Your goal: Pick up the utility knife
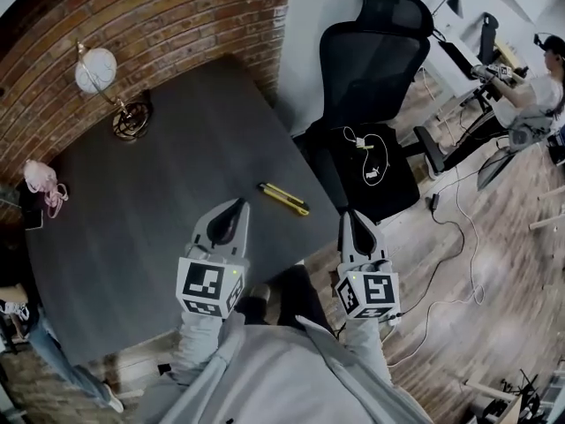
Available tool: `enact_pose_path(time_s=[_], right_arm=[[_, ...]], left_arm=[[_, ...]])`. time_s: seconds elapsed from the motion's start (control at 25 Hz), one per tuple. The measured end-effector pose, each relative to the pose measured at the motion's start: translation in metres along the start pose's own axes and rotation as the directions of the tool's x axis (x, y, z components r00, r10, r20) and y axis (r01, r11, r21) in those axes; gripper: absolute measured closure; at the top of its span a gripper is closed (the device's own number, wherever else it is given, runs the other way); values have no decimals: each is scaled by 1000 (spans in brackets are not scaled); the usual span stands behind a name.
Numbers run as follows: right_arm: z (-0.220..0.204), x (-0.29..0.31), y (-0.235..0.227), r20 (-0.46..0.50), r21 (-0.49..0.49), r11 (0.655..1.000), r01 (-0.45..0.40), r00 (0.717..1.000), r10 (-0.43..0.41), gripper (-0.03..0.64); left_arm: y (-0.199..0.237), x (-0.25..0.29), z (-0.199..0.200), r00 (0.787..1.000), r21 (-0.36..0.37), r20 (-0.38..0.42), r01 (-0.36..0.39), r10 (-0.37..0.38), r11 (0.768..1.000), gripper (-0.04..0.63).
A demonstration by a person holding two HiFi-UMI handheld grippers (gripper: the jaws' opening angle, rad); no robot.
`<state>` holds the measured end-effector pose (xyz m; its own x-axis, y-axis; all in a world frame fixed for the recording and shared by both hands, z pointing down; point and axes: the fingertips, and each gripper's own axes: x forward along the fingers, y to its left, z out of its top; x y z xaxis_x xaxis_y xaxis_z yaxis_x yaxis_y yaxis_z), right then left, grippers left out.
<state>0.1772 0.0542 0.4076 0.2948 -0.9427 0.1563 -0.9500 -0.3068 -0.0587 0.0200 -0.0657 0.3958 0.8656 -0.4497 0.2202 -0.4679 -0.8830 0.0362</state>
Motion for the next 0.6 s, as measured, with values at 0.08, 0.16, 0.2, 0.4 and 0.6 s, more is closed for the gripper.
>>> enact_pose_path(time_s=[0.08, 0.16, 0.2, 0.4, 0.6], right_arm=[[7, 21, -6, -5, -7, 999, -37, 999, 37, 598], [11, 43, -10, -13, -21, 996, -83, 996, 83, 598], [12, 54, -10, -19, -29, 993, -110, 994, 110, 598], [15, 102, -9, -54, -64, 963, -263, 964, 260, 598], [23, 138, -1, -81, -87, 911, -402, 915, 396, 598]], left_arm=[[6, 11, 6, 999, -11, 2, -35, 35, 999, 577], [14, 24, 12, 997, -22, 9, -72, 72, 997, 577], [17, 30, 14, 996, -28, 13, -92, 92, 995, 577], [33, 50, 18, 977, -60, 18, -213, 214, 975, 577], [44, 55, 23, 942, -89, 9, -333, 335, 939, 577]])
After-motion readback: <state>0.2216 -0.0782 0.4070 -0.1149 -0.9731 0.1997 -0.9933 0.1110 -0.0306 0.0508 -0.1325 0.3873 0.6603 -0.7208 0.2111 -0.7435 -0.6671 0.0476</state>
